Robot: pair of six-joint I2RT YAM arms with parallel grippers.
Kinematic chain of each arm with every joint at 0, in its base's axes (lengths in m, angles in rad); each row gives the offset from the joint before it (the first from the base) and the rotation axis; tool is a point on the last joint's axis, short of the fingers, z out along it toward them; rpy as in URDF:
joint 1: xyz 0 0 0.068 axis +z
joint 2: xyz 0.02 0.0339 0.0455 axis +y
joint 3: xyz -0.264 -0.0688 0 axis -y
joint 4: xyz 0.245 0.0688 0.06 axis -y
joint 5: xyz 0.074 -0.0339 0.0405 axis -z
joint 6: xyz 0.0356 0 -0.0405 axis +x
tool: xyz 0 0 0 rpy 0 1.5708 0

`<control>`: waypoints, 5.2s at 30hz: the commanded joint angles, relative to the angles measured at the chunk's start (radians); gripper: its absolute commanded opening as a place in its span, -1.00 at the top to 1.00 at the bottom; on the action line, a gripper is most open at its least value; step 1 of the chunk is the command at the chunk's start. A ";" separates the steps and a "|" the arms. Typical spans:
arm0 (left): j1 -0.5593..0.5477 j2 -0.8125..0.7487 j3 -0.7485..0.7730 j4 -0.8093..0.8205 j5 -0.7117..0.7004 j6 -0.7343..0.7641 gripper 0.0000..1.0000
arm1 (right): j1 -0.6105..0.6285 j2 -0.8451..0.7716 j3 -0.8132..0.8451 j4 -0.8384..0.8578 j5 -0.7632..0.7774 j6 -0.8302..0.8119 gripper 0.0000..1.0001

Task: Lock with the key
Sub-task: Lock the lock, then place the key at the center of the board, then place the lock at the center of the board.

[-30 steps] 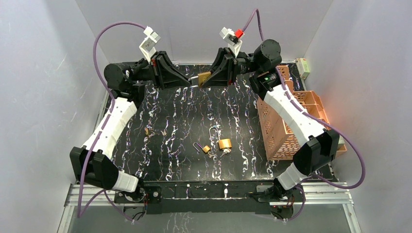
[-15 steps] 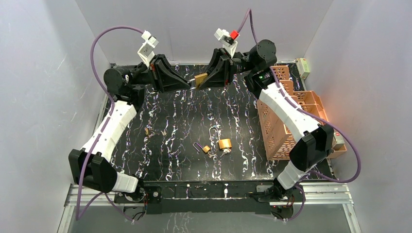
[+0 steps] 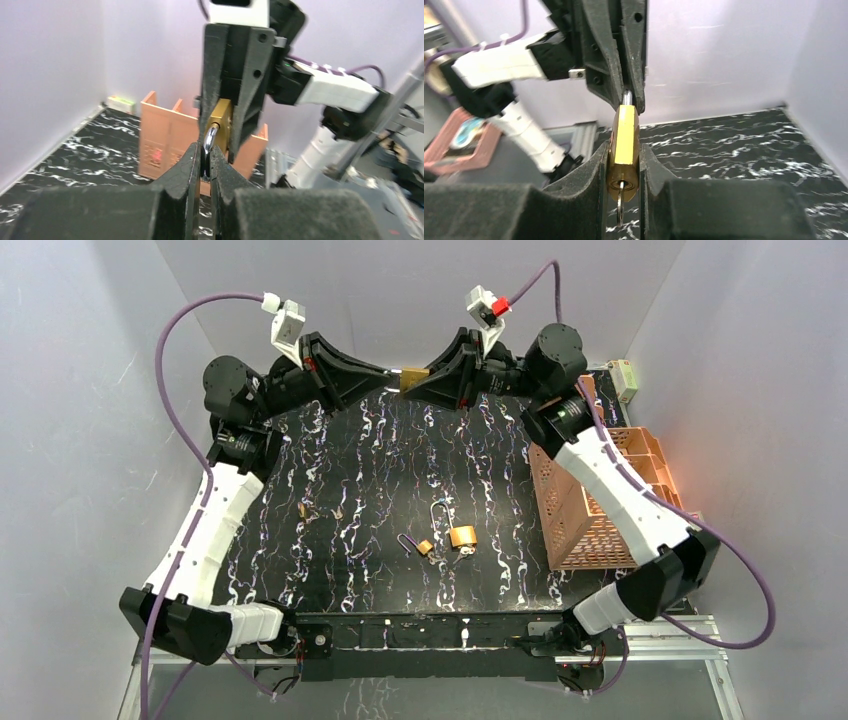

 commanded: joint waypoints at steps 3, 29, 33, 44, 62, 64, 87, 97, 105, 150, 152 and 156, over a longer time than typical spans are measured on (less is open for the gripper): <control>-0.069 0.064 0.000 -0.187 -0.342 0.159 1.00 | 0.157 -0.080 -0.008 -0.087 0.165 -0.116 1.00; -0.070 -0.011 0.197 -0.417 -0.148 0.340 1.00 | -0.210 -0.161 -0.168 -0.204 0.034 -0.231 -0.69; -0.069 -0.004 0.238 -0.459 -0.104 0.356 1.00 | -0.211 -0.127 -0.198 -0.130 -0.052 -0.266 -0.63; -0.069 -0.010 0.255 -0.465 -0.103 0.352 1.00 | -0.194 -0.092 -0.225 0.130 -0.212 -0.139 -0.39; -0.069 -0.017 0.241 -0.427 -0.099 0.326 1.00 | -0.126 -0.034 -0.140 0.097 -0.171 -0.116 0.42; -0.069 -0.019 0.241 -0.428 -0.096 0.329 1.00 | -0.125 -0.033 -0.137 0.093 -0.165 -0.118 0.72; 0.210 -0.058 0.226 -0.859 -0.460 0.591 1.00 | 0.092 -0.210 -0.483 -0.334 0.512 -0.441 1.00; 0.256 -0.034 -0.133 -0.857 -0.881 0.529 1.00 | 0.444 0.472 0.106 -0.574 1.048 -0.433 1.00; 0.348 -0.014 -0.304 -0.724 -0.943 0.458 1.00 | 0.454 0.737 0.346 -0.585 1.059 -0.413 1.00; 0.317 0.219 -0.459 -0.563 -1.042 0.536 1.00 | 0.366 0.439 -0.024 -0.367 1.098 -0.395 -0.69; 0.310 0.218 -0.458 -0.569 -1.060 0.538 1.00 | 0.366 0.362 -0.101 -0.397 1.096 -0.408 -0.72; 0.305 0.214 -0.451 -0.579 -1.068 0.543 0.97 | 0.366 0.177 -0.299 -0.449 1.103 -0.396 -0.74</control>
